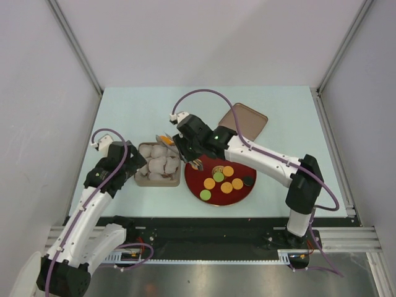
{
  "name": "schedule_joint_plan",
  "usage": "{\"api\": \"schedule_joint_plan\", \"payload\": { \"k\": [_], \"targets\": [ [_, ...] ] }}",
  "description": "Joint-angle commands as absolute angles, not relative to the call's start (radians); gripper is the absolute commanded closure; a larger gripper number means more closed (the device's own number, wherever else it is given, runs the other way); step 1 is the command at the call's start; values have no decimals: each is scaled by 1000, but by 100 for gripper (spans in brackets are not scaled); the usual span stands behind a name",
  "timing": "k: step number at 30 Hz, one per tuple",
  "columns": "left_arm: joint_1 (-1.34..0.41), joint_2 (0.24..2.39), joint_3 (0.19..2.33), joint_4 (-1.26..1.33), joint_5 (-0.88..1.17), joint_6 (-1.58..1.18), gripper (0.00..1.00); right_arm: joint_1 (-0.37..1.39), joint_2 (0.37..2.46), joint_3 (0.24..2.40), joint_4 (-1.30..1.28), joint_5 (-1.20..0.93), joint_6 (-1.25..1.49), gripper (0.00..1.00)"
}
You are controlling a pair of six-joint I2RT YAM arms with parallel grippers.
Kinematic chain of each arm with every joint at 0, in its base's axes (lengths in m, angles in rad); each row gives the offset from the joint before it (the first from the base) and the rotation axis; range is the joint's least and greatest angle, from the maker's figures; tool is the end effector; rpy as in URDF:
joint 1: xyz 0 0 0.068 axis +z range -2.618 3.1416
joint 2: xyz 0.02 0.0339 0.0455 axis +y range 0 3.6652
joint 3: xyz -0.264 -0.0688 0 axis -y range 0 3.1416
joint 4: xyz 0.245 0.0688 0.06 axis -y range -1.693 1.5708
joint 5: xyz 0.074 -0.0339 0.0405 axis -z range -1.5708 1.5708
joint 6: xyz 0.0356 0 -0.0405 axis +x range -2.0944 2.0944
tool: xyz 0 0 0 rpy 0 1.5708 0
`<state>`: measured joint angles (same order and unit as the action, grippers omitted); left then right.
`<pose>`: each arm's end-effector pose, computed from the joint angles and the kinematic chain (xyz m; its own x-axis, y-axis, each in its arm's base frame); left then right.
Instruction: Pack the cookies
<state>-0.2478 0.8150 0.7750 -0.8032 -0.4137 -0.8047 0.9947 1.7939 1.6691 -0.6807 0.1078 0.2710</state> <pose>0.1557 -0.0246 0.2762 -0.4770 -0.5599 -0.6774 -0.5457 0.7929 -0.2711 0.2237 0.3373 0.3211 -0.5908 -0.4210 -0.6882 -0.6590 0.7439 0.1107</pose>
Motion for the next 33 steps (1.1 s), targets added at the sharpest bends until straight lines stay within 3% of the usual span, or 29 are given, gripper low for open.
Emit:
{"api": "schedule_joint_plan", "payload": {
  "k": [1,15,26,33],
  "targets": [
    [-238,798,758,-795,-394,-808,0,1006,1850,1773,-649,68,242,88],
    [-236,793,753,-790,-391,-787,0,1009,1951,1842,-657,67,229,82],
    [-236,790,752,-792,-390,-785,0,1006,1965,1867,-653,71,233,50],
    [-236,792,755,-788,-387,-787,0,1003,1945,1853,-649,92,241,46]
  ]
}}
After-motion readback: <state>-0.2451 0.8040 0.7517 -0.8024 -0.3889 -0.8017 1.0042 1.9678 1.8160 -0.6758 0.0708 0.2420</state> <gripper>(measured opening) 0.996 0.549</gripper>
